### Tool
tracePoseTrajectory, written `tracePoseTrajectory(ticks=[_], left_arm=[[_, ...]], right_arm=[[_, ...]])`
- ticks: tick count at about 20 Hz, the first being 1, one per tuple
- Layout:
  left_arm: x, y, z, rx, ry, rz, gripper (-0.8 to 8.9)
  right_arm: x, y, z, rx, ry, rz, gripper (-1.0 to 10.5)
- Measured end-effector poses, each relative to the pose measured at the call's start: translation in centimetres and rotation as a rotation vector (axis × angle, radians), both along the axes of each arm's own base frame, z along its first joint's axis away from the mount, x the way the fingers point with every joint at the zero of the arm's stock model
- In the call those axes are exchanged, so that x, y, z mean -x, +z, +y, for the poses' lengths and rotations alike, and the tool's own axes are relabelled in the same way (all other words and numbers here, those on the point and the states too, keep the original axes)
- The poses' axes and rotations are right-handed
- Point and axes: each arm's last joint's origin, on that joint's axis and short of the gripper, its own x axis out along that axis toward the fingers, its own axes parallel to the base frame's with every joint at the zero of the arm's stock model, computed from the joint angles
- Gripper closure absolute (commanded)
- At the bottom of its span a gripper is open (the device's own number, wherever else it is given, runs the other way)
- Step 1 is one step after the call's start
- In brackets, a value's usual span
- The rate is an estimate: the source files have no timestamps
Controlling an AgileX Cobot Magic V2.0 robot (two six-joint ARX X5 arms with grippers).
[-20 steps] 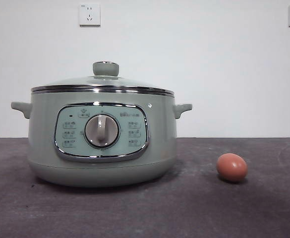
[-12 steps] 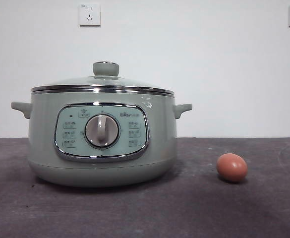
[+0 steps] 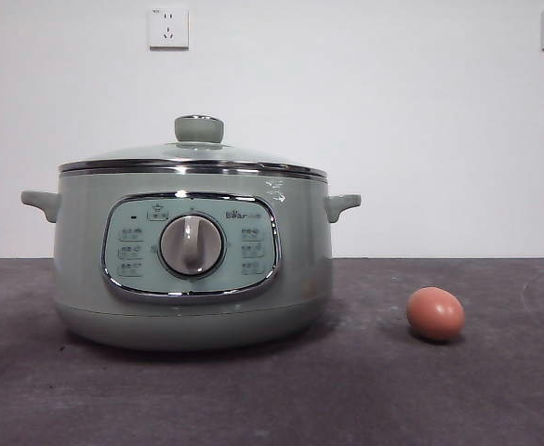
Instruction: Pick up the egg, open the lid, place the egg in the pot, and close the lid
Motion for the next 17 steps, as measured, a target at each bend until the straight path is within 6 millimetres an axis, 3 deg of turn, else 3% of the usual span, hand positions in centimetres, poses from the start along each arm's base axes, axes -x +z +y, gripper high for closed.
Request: tracePoseTrajectory(ticks=[6, 14, 17], left_arm=[[0.1, 1.0, -0.1, -0.03, -0.091, 0.072, 8.21], [0.3, 1.2, -0.1, -0.061, -0.111, 0.077, 8.0], [0.1, 1.4, -0.1, -0.055, -0.105, 0.056, 5.62]], right_arm=[[0.1, 1.8, 0.0, 0.069, 0.057, 0.099, 9.6], [0.3, 1.5, 0.0, 0.108, 0.091, 0.18, 9.3], [0.3, 1.5, 0.0, 0.109, 0.09, 0.179, 7.5]])
